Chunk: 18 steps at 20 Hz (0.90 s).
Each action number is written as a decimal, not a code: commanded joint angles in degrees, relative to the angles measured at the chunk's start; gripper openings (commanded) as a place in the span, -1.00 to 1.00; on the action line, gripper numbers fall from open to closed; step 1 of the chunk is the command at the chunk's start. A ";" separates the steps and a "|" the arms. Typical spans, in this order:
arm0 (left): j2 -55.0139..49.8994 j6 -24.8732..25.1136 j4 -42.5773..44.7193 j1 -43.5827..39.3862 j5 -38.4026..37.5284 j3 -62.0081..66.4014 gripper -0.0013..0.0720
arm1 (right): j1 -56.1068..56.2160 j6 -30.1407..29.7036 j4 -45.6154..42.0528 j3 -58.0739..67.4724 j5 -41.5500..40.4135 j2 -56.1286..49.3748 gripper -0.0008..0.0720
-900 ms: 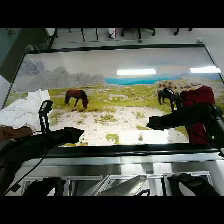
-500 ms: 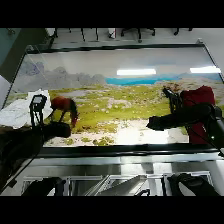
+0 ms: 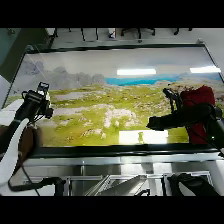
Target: Fold the shirts.
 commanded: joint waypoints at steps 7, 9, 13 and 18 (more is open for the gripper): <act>-24.28 0.15 2.73 9.49 8.04 18.12 -0.81 | 0.04 0.04 0.00 -0.04 1.31 0.04 -0.90; -24.17 0.15 1.86 9.27 8.72 18.56 -0.93 | 0.02 0.04 0.00 -0.04 1.29 0.04 -0.90; -15.72 1.36 0.61 2.73 9.18 18.88 -0.93 | 0.02 0.04 0.02 -0.04 1.31 0.04 -0.90; 1.16 9.05 -29.57 -14.62 14.91 31.06 -0.93 | 0.02 0.04 0.02 -0.04 1.31 0.04 -0.90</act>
